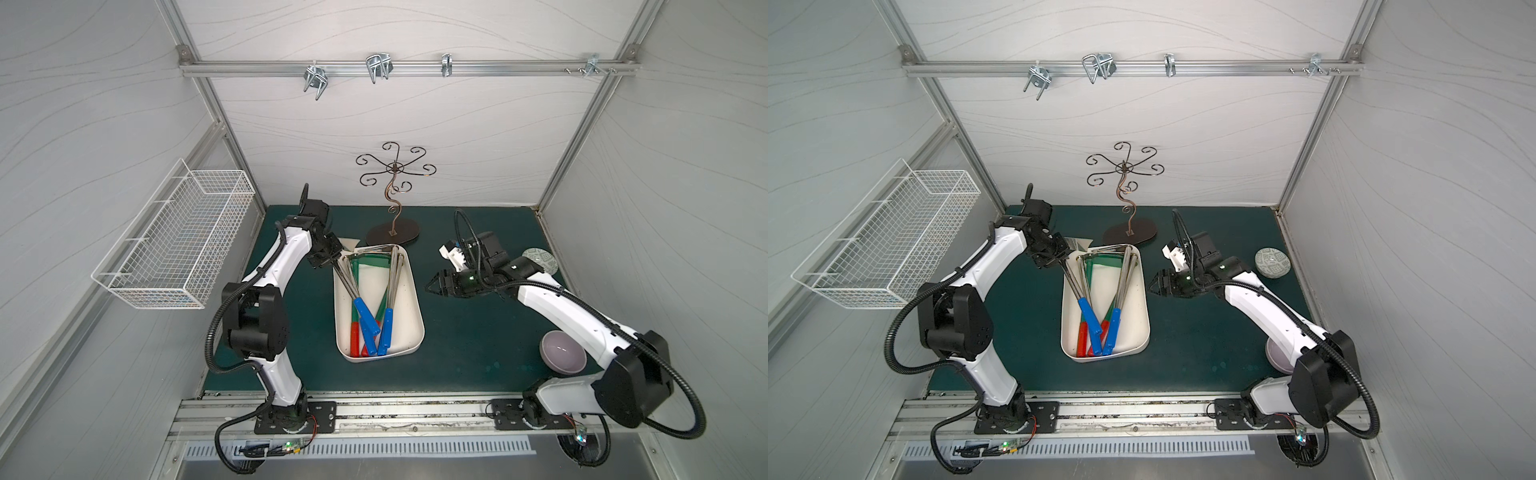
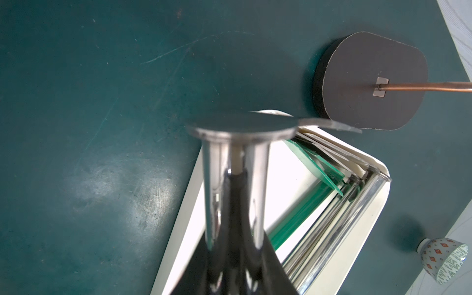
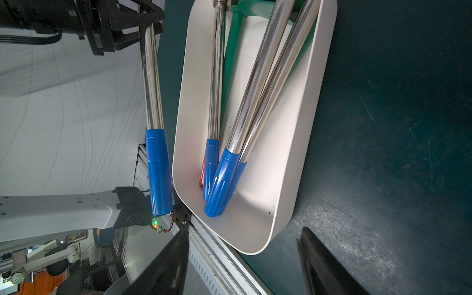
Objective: Put the small hoe into the storage box
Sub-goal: Place the hoe in the storage box.
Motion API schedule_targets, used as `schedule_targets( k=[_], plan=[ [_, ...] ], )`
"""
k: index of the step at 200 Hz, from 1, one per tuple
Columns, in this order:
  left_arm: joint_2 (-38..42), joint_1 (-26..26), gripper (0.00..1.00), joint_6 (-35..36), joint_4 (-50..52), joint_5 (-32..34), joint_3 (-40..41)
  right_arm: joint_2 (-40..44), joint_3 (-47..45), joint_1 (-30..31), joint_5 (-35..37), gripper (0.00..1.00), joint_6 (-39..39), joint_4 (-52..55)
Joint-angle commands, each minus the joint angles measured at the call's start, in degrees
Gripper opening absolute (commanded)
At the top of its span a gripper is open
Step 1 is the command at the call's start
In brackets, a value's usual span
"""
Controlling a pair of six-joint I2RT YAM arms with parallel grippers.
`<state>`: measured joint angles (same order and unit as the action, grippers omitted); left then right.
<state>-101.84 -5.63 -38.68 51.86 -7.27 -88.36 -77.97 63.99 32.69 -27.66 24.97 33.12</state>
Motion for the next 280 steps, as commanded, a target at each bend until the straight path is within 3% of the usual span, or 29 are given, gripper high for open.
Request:
schedule_targets(
  k=[1, 71, 123, 199, 228, 280],
  plan=[
    [-1.1, 0.4, 0.0, -1.6, -5.6, -0.7, -1.6, -0.6, 0.3, -0.3, -0.4, 0.69, -1.5, 1.5],
    [-4.4, -1.2, 0.0, -0.5, -9.4, -3.6, -0.2, -2.8, -0.8, 1.2, -1.0, 0.69, -1.2, 1.2],
    [-8.1, -1.2, 0.0, 1.8, -9.6, -8.7, -0.6, -9.2, -0.7, 3.6, -2.0, 0.7, -0.9, 2.6],
    [-12.7, -1.1, 0.0, 2.9, -11.9, -14.3, 0.1, -18.7, 2.1, 6.9, 2.6, 0.71, -2.0, 6.4],
    [-13.9, -0.9, 0.0, 2.8, -14.5, -17.0, 1.2, -21.0, 2.1, 7.5, 2.5, 0.65, -2.0, 5.8],
    [-16.9, -0.6, 0.0, 1.7, -19.4, -22.4, 3.4, -24.1, 1.5, 8.4, -0.1, 0.44, -2.5, 4.1]
  ],
)
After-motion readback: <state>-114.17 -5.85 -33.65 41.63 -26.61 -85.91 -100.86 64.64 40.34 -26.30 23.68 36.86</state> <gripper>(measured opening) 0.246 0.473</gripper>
